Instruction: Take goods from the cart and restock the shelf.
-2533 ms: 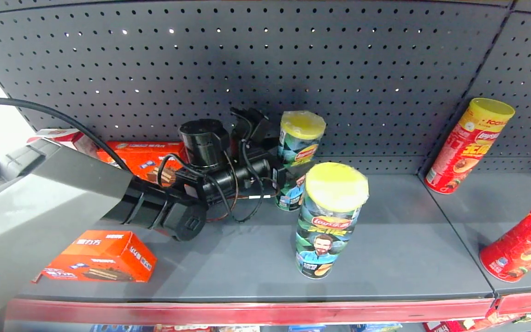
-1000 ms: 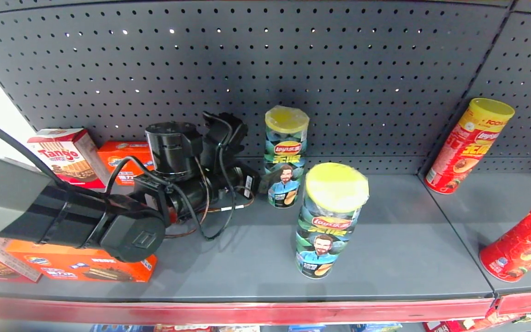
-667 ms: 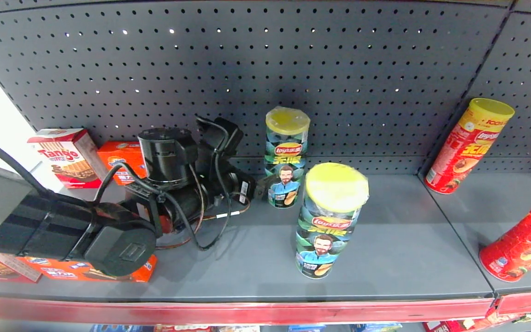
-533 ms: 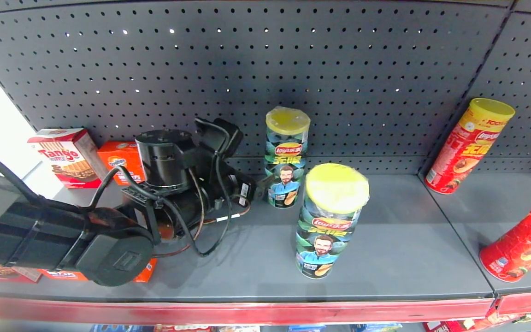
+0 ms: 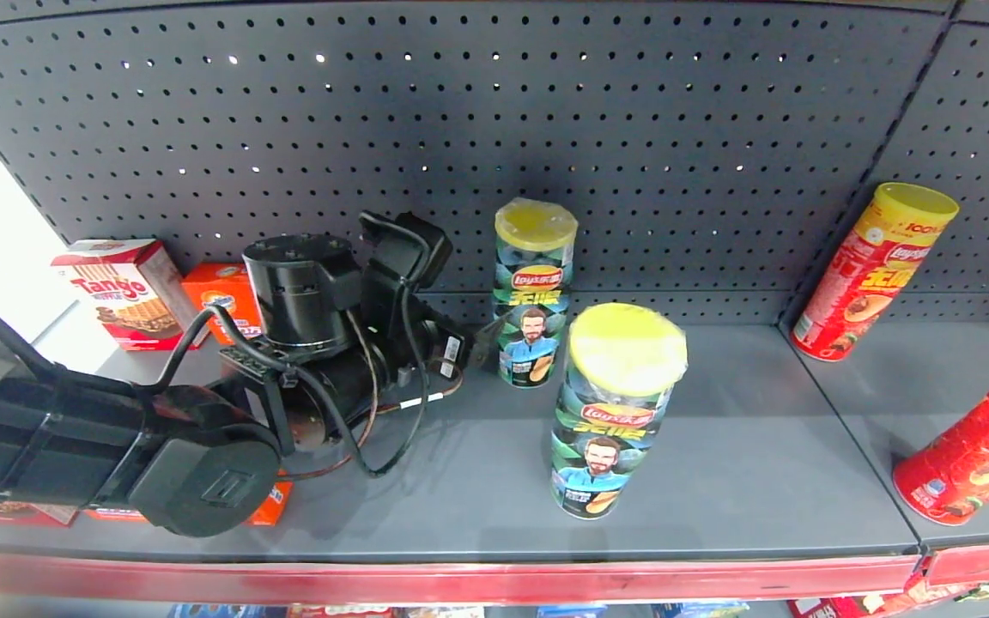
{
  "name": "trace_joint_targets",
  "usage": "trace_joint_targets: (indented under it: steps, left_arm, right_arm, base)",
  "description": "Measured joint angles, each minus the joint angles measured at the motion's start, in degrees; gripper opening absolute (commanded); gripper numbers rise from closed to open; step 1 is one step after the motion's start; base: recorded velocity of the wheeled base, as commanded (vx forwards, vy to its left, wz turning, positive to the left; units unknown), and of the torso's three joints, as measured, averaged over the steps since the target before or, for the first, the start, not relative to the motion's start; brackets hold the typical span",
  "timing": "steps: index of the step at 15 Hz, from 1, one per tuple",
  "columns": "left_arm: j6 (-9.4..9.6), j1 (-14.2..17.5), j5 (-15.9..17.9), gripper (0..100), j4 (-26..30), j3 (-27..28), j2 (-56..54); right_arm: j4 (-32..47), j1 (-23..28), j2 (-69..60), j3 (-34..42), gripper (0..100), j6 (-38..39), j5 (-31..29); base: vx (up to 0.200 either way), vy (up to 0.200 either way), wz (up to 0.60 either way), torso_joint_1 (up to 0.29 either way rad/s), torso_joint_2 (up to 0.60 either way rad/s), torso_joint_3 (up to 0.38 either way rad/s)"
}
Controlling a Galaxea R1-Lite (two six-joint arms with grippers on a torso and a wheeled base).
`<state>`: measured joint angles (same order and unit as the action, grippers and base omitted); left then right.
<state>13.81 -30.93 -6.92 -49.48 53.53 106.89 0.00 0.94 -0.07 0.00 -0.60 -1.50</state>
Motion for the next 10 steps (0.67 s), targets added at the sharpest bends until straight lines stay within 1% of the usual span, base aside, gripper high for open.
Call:
trace_joint_targets:
  steps: [5,7,10]
  left_arm:
    - [-0.16,0.15,-0.49,100,-0.09,-0.52,0.04]
    - [-0.1,0.37,-2.93,100,-0.06,-1.07,-0.05]
    - [0.17,1.28,-4.73,100,0.0,-1.41,-0.2]
  right_arm:
    - [0.0,0.02,0.0,0.0,100,0.02,0.0]
    - [0.0,0.02,0.0,0.0,100,0.0,0.0]
    - [0.0,0.07,0.0,0.0,100,0.0,0.0]
  base:
    - [0.0,0.0,0.0,0.0,0.0,0.0]
    - [0.0,0.0,0.0,0.0,0.0,0.0]
    - [0.0,0.0,0.0,0.0,0.0,0.0]
